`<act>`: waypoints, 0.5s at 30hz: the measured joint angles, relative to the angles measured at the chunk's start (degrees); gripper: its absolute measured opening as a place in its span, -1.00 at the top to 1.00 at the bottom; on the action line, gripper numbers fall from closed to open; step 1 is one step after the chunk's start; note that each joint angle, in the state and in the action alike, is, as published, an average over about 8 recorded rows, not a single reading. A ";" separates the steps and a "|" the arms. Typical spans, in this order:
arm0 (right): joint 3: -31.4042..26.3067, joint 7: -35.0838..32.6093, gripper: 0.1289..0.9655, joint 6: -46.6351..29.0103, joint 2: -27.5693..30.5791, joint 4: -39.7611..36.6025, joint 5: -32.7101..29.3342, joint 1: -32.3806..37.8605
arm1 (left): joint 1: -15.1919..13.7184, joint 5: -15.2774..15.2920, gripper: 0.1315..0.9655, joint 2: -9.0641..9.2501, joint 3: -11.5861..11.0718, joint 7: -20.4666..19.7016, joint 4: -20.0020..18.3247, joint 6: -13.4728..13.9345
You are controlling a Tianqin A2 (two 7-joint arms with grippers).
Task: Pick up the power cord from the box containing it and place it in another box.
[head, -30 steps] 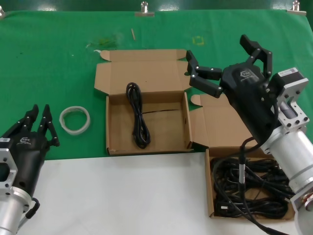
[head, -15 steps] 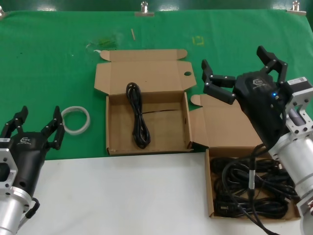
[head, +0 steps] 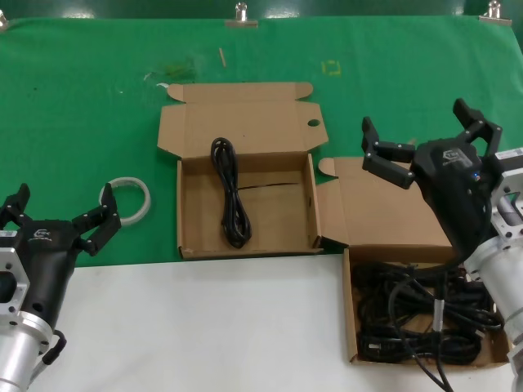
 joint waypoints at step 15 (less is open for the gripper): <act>5.20 0.74 -1.00 -1.45 -2.51 -2.37 -3.96 -3.28 | 0.00 0.00 -0.68 0.00 0.00 0.00 0.00 0.00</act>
